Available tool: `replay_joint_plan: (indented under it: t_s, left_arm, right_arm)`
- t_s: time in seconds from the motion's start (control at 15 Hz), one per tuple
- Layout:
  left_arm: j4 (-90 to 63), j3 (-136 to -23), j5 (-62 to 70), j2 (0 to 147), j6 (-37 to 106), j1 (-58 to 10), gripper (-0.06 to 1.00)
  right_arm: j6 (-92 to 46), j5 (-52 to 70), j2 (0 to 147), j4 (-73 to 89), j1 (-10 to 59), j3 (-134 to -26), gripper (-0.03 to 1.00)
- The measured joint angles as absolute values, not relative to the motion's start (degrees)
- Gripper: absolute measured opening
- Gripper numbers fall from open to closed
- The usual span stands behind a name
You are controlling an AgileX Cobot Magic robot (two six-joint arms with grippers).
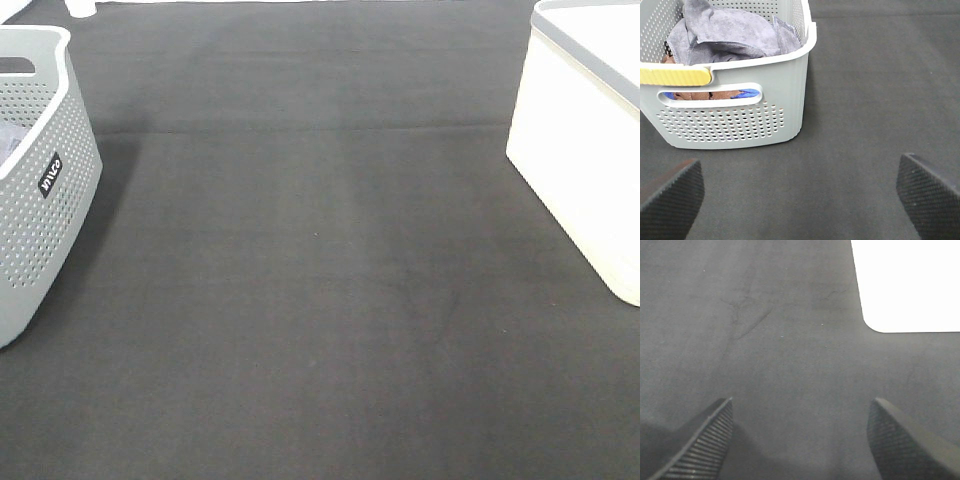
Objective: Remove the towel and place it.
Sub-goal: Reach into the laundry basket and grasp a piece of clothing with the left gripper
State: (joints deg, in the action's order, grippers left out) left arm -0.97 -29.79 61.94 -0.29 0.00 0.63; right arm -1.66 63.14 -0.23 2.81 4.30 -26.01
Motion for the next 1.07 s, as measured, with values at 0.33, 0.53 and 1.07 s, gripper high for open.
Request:
replay_joint_plan:
  t_s: [0.33,0.53,1.07]
  left_arm:
    - [-1.0,-29.8,61.9,-0.3,0.0,0.6,0.99]
    - [-1.0,-29.8,61.9,-0.3,0.0,0.6,0.99]
    - [-1.0,-38.6,63.9,8.9,0.7,0.6,0.99]
  right_arm:
    - [-1.7,63.1,-0.2,2.8,4.3,-26.0,0.72]
    - [-1.7,63.1,-0.2,2.8,4.3,-26.0,0.72]
    - [-1.7,63.1,-0.2,2.8,4.3,-26.0,0.72]
